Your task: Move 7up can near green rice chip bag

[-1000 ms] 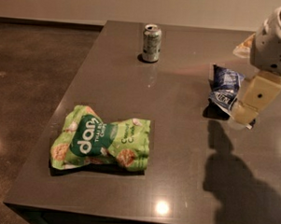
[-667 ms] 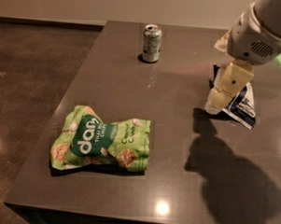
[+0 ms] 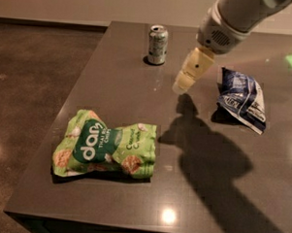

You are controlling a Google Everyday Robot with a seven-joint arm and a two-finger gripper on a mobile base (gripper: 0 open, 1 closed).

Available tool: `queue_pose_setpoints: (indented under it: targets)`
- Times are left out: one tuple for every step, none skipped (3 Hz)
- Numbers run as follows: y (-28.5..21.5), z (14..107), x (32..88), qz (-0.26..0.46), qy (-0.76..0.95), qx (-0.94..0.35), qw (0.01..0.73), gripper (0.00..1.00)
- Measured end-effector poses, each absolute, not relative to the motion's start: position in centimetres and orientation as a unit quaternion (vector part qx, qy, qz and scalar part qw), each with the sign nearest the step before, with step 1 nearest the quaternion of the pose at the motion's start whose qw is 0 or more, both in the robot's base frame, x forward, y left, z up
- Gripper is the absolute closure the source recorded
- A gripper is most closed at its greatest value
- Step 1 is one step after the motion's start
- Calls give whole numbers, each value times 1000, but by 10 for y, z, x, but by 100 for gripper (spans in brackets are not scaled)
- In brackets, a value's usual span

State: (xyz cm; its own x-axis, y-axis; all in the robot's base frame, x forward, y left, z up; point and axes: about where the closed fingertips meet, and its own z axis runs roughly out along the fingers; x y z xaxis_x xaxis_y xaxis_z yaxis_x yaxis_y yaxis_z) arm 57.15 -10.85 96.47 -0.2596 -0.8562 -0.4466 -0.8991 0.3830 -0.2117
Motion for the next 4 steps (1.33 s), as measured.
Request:
queue_pose_setpoints:
  targets:
    - [-88,961,605,58,805,-524,273,0]
    - [-72,956,641,67,817,-490,295,0]
    - [-59,949,680,59,833,-447,321,0]
    - [-52,945,713,44,842,-415,341,0]
